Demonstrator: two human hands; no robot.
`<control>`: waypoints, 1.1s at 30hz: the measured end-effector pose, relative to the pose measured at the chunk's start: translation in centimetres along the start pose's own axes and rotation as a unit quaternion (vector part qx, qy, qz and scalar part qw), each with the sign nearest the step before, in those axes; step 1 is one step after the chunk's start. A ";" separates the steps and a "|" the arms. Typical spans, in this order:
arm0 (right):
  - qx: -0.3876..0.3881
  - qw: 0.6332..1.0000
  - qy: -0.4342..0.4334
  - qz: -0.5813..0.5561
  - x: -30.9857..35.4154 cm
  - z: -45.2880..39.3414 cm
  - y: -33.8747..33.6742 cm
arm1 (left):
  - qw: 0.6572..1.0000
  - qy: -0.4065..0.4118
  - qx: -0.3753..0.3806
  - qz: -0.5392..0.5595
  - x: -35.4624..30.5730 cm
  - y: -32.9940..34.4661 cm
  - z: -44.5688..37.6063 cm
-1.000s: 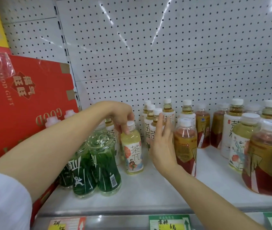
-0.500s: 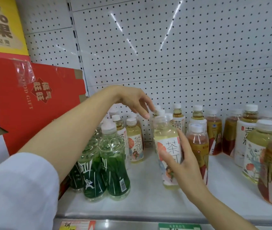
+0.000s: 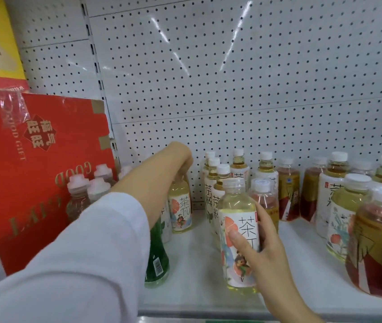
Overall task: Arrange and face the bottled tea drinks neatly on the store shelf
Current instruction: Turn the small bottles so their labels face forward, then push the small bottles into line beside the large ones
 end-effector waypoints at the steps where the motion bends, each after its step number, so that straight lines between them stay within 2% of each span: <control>1: 0.003 1.000 -0.001 0.003 0.1 0.1 -0.1 | 1.000 -0.002 -0.002 0.020 0.2 -0.1 0.4; 6: 0.017 1.000 -0.016 -0.010 1.6 0.6 -0.6 | 0.995 0.035 -0.070 0.060 1.7 -1.8 1.8; 9: 0.000 1.000 -0.024 -0.008 2.2 1.2 -1.7 | 0.982 0.060 -0.161 0.079 2.1 -4.1 5.6; 11: -0.012 1.000 -0.025 -0.010 2.5 1.7 -2.6 | 0.958 0.071 -0.247 0.128 2.1 -5.1 9.4; 13: -0.027 0.999 -0.031 -0.007 2.8 2.4 -3.7 | 0.906 0.078 -0.330 0.252 2.4 -4.4 12.5; 14: -0.035 0.999 -0.034 -0.006 3.0 2.8 -4.2 | 0.862 0.091 -0.380 0.322 2.2 -3.8 13.9; 15: -0.044 0.998 -0.037 -0.006 3.0 3.2 -4.7 | 0.805 0.107 -0.440 0.384 1.7 -3.1 15.0; 16: -0.054 0.998 -0.040 -0.006 3.0 3.6 -5.3 | 0.732 0.124 -0.502 0.443 1.0 -2.4 15.9; 17: -0.064 0.997 -0.043 -0.007 3.0 4.0 -5.9 | 0.643 0.139 -0.553 0.511 0.2 -1.4 16.6; 18: -0.076 0.996 -0.045 -0.007 3.1 4.5 -6.4 | 0.540 0.151 -0.574 0.597 -0.8 -0.2 16.8; 20: -0.100 0.994 -0.052 -0.008 3.4 5.6 -7.7 | 0.339 0.167 -0.538 0.753 -3.5 2.3 15.9; 21: -0.109 0.993 -0.054 -0.005 3.5 6.3 -8.4 | 0.262 0.177 -0.510 0.800 -5.1 3.0 15.3; 22: -0.116 0.992 -0.055 -0.001 3.6 6.9 -9.2 | 0.213 0.187 -0.489 0.825 -6.8 3.2 15.0; 23: -0.122 0.991 -0.056 0.004 3.7 7.5 -10.1 | 0.189 0.198 -0.479 0.834 -8.5 3.1 15.0; 26: -0.147 0.987 -0.057 0.010 3.9 9.7 -13.5 | 0.188 0.225 -0.488 0.822 -13.3 1.4 16.2; 29: -0.170 0.983 -0.065 0.015 4.7 12.1 -18.1 | 0.189 0.233 -0.465 0.833 -18.1 -0.6 16.7; 30: -0.177 0.982 -0.066 0.017 5.1 12.9 -19.8 | 0.195 0.232 -0.458 0.836 -19.7 -1.4 16.7; 33: -0.200 0.978 -0.058 0.030 6.0 15.1 -25.2 | 0.241 0.232 -0.458 0.823 -24.8 -4.0 16.9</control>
Point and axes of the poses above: each hand's wrist, its own z-axis away from the middle knuckle, its own y-axis out of the palm, x = y × z, the point moved 8 cm from there along -z, towards the middle knuckle, and after that the axes turned 12 degrees about y, right-handed, at the moved point
